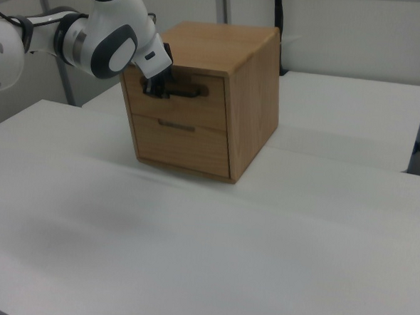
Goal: Open the drawer by sliding it
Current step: 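Move the gripper down onto the black handle of the upper drawer, then grasp the black handle and begin pulling the upper drawer outward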
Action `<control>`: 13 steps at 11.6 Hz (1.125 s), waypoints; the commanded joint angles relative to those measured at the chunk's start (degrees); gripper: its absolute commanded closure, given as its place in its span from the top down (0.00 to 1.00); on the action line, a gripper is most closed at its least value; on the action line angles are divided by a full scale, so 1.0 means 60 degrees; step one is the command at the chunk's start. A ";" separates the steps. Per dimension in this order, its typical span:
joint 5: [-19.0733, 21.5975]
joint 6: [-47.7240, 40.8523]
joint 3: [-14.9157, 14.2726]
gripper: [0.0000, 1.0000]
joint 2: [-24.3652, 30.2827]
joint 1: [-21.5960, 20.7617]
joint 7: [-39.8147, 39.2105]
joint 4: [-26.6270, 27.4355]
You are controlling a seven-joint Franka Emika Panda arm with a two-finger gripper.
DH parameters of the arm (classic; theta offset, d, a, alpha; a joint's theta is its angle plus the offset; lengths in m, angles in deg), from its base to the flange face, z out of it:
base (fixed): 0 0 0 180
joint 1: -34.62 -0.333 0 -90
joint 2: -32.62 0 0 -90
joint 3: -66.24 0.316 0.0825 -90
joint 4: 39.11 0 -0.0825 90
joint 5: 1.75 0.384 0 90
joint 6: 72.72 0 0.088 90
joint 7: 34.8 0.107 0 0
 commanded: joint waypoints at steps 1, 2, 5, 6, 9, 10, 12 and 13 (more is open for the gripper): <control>0.0027 0.0154 -0.0182 0.27 0.0250 -0.0198 -0.0471 0.0934; 0.0027 0.0168 -0.0167 0.24 0.0250 -0.0227 -0.0471 0.0949; 0.0027 0.0168 -0.0167 0.15 0.0264 -0.0344 -0.0836 0.1270; 0.0027 0.0168 -0.0138 0.15 0.0438 -0.0373 -0.0852 0.1460; 0.0027 0.0168 -0.0138 0.15 0.1228 -0.0374 -0.0954 0.2162; 0.0056 0.0168 -0.0137 0.15 0.1753 -0.0374 -0.1071 0.2615; 0.0086 0.0081 -0.0152 0.15 0.2619 -0.0301 -0.1203 0.3232; 0.0115 0.0051 -0.0167 0.15 0.2869 -0.0286 -0.1363 0.3481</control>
